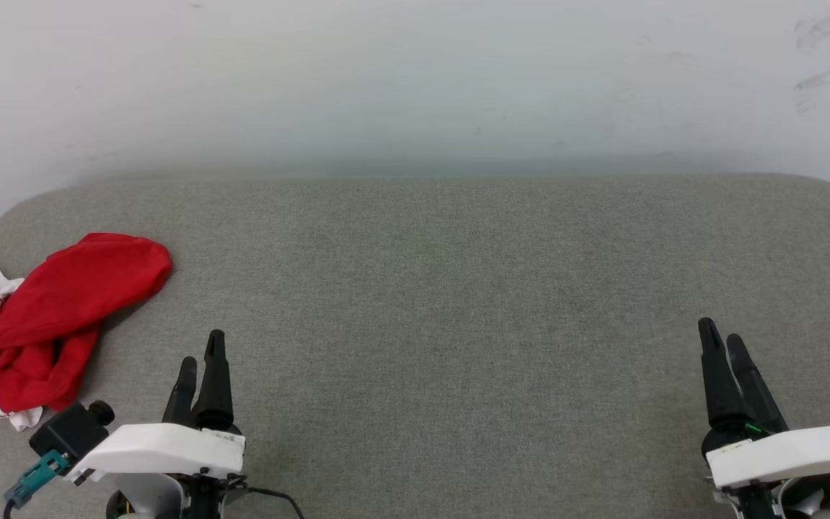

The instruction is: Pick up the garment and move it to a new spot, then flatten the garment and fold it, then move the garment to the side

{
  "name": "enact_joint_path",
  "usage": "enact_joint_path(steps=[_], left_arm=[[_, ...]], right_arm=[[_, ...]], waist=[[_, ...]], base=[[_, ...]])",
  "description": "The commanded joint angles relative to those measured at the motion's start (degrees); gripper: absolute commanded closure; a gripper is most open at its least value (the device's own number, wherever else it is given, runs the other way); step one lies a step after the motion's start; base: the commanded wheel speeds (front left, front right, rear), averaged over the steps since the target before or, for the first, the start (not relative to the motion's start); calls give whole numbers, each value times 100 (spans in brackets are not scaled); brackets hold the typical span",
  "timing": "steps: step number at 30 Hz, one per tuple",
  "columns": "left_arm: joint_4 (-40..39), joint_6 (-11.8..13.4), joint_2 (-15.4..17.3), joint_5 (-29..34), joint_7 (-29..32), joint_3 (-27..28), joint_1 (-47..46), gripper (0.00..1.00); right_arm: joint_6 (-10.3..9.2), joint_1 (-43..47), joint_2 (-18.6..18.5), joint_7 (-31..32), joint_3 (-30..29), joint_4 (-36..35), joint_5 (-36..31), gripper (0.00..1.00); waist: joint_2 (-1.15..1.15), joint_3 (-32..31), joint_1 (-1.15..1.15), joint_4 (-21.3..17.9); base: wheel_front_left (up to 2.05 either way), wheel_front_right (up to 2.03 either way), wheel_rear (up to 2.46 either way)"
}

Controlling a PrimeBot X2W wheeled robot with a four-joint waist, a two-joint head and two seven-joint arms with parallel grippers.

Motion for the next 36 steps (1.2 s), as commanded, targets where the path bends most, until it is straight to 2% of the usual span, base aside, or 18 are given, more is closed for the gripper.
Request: enact_joint_path(steps=[1, 16, 36], left_arm=[[-111, 35, 14, 224, -57, -31, -19, 0], [-155, 285, 16, 1531, -330, -246, 92, 0], [-278, 405, 18, 2887, -635, -435, 211, 0]], right_arm=[[1, -9, -3, -64, 23, -103, -228, 0], [1, 104, -1, -336, 117, -116, -1519, 0], [0, 231, 1, -642, 186, -230, -2873, 0]], waist=[[0, 0, 0, 1], [0, -14, 0, 19], [0, -49, 0, 46]], base=[[0, 0, 0], [0, 0, 0], [0, 0, 0]])
